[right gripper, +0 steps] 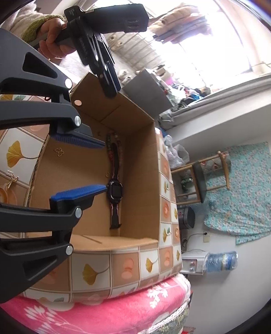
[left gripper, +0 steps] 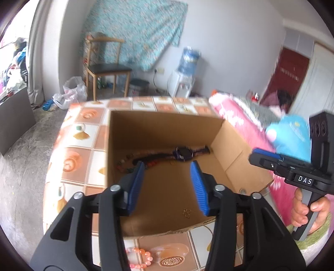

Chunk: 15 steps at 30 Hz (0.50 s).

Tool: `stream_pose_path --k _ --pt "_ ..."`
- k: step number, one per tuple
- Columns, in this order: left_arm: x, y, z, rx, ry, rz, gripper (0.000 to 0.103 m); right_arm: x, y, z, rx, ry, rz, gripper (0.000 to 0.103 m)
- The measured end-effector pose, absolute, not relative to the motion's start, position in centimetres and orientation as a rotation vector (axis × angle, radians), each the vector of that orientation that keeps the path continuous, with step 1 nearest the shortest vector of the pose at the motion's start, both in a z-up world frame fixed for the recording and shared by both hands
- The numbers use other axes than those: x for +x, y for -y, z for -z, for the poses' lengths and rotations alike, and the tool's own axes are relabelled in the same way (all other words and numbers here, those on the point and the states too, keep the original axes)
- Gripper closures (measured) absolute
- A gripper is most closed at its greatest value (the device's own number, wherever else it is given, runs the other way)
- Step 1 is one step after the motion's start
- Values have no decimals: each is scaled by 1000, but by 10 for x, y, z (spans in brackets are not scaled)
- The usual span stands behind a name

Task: Organize jewelry
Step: 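Carry both earrings over the box and open both tools, then withdraw both tools from the box toward the remaining gold earrings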

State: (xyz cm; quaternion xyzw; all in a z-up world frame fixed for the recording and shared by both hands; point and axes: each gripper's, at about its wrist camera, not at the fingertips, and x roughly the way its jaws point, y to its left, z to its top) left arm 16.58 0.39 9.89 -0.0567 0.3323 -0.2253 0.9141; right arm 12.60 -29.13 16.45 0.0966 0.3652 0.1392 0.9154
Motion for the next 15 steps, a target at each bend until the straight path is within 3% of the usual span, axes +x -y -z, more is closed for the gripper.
stream_pose_path --k 10,15 --pt "128 -34 -119 -133 -611 441 50 147 282 -171 321 -771 -213 61" --pt "120 -31 -122 -110 -619 462 47 145 265 -200 377 -669 -186 61"
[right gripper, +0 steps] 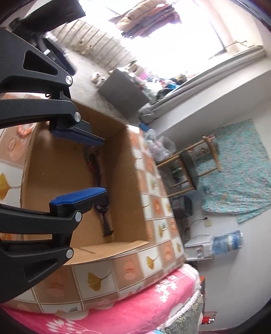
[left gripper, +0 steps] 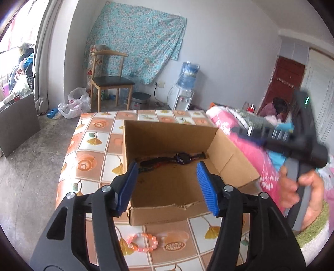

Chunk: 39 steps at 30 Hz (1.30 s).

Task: Organize jewelry
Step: 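Withdraw both tools from the box toward the remaining gold earrings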

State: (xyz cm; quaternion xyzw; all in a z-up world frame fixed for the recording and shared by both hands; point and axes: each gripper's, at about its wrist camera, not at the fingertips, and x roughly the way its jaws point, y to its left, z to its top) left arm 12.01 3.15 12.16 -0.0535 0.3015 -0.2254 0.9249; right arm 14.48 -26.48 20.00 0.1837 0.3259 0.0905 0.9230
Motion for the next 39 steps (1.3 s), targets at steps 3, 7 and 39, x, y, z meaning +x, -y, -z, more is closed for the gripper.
stream_pose_path --k 3,7,39 --pt "114 -25 -122 -69 -640 449 47 145 257 -206 431 -678 -224 61" --pt "95 -22 -129 -28 -630 446 47 143 235 -211 418 -704 -253 61" --pt "-1 35 -10 166 -700 531 35 -12 306 -84 199 -944 -91 51"
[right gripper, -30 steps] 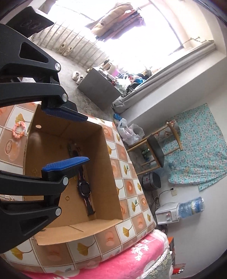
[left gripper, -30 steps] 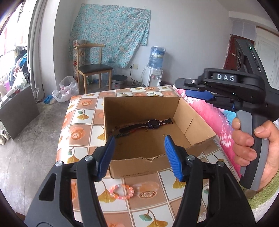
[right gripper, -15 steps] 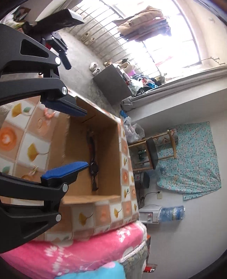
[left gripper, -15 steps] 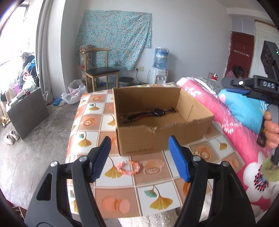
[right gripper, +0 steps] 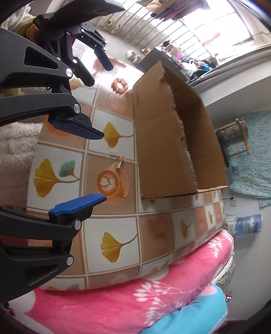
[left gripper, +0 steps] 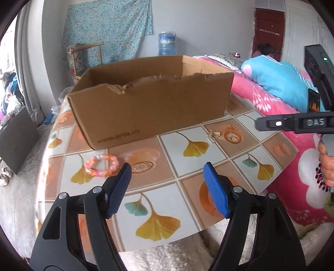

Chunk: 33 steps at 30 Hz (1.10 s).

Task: Organize jewelry

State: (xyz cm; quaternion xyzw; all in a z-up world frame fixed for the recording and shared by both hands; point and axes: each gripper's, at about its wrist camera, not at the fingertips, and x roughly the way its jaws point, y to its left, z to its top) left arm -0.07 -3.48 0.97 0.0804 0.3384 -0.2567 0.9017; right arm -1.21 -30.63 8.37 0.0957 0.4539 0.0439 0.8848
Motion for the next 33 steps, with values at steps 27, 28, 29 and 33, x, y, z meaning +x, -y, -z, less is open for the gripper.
stream_pose_path --k 27,28,29,33 --pt "42 123 18 225 -795 732 72 53 303 -50 -68 -1021 -405 100" --pt "44 126 18 232 -799 725 72 51 306 -50 -53 -1017 -397 100" --pt "46 128 18 236 -802 721 72 48 311 -49 -39 -1016 -393 100" --pt "54 134 21 251 -824 701 72 37 322 -50 -3 -992 -374 99"
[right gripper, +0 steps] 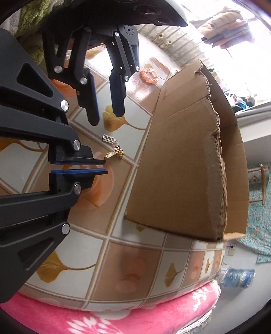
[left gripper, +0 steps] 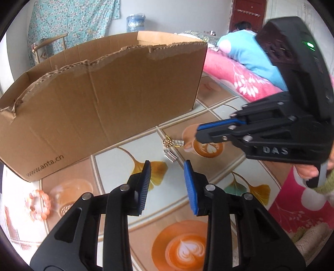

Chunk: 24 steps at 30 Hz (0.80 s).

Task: Organize jewelry

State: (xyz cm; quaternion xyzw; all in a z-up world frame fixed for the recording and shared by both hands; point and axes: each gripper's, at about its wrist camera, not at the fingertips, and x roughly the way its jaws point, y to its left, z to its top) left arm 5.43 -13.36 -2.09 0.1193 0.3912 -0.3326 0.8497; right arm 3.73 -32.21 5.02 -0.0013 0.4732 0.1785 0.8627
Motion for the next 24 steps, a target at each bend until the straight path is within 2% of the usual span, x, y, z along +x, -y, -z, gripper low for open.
stream_pose_path --k 9,12,14,15,24 --pt "69 149 26 283 -846 657 72 39 334 -52 30 -949 -357 98" --pt "66 156 28 324 -830 629 83 39 338 -52 50 -939 -351 98" --pt "65 158 27 328 -828 629 95 39 340 -53 60 -935 -347 98" --pt "64 158 27 336 -824 622 97 39 339 -53 60 -934 -345 98" --pt "53 141 28 349 -813 603 99 32 331 -59 45 -945 -329 98"
